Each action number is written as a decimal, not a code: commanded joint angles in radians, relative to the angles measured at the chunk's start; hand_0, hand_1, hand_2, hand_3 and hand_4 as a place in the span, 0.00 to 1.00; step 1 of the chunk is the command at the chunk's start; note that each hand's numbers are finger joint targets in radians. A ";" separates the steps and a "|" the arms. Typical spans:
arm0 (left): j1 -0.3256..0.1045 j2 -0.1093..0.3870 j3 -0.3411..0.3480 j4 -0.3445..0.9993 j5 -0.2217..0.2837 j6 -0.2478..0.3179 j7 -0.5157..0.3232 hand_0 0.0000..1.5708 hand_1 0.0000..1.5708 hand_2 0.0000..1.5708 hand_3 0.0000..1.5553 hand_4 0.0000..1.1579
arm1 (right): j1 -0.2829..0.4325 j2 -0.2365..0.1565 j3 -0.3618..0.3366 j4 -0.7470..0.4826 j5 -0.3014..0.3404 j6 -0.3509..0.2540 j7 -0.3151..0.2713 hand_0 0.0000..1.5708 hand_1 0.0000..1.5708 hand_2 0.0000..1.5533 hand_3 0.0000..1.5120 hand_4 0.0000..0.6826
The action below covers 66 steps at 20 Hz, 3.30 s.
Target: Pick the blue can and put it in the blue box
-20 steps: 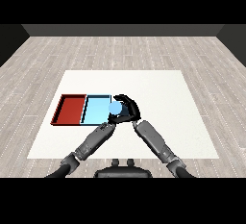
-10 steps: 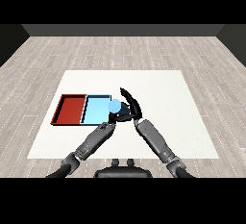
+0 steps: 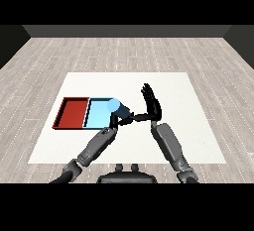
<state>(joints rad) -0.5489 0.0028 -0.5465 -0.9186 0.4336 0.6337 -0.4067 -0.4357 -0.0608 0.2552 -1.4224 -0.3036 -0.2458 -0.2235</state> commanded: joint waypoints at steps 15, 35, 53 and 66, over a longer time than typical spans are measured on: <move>-0.144 0.188 0.238 0.202 -0.075 -0.064 0.113 1.00 1.00 1.00 0.95 0.98 | 0.258 -0.112 -0.225 -0.298 -0.115 0.072 -0.001 0.00 0.00 0.00 0.00 0.00; -0.265 0.167 0.268 0.897 -0.171 -0.151 0.308 0.73 0.73 0.67 0.41 0.78 | 0.158 -0.092 -0.296 -0.088 -0.141 0.109 -0.048 0.00 0.00 0.00 0.00 0.00; -0.250 0.115 0.361 0.811 -0.141 0.134 0.093 0.00 0.00 0.00 0.00 0.00 | 0.126 -0.076 -0.289 -0.073 -0.148 0.160 -0.063 0.00 0.00 0.00 0.00 0.00; -0.160 0.136 0.412 0.310 -0.046 -0.313 -0.340 0.00 0.00 0.00 0.00 0.00 | 0.235 -0.096 -0.261 -0.068 -0.125 0.236 -0.101 0.00 0.00 0.00 0.00 0.00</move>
